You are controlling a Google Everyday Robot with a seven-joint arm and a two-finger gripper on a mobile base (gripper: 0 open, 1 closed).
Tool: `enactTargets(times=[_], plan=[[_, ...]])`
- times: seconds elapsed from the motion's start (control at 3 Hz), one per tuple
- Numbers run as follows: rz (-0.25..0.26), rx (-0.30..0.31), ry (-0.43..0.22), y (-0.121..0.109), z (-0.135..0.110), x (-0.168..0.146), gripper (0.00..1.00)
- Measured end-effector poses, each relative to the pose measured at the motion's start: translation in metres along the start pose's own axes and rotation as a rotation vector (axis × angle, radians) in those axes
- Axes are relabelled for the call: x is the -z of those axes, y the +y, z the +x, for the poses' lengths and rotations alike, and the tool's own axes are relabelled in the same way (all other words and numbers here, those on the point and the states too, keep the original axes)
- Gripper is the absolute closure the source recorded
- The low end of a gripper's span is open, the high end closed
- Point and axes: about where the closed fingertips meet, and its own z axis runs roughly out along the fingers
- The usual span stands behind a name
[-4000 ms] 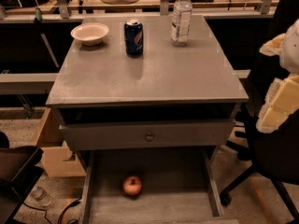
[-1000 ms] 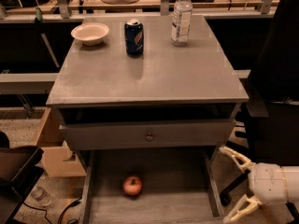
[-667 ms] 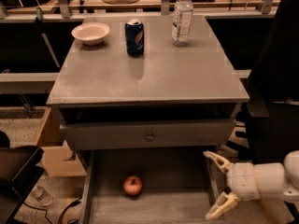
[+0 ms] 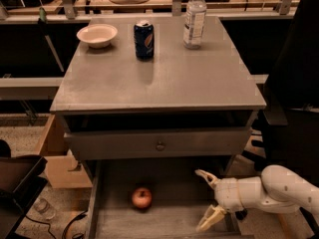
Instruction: Pick apple from middle drawer and place on counter
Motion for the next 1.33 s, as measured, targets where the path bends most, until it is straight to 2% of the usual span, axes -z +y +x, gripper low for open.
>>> enactTargets(times=[0.67, 1.33], plan=[[-0.011, -0.064, -0.057, -0.015, 0.024, -0.074, 0.00], [-0.007, -0.067, -0.097, -0.041, 0.021, -0.131, 0.00]])
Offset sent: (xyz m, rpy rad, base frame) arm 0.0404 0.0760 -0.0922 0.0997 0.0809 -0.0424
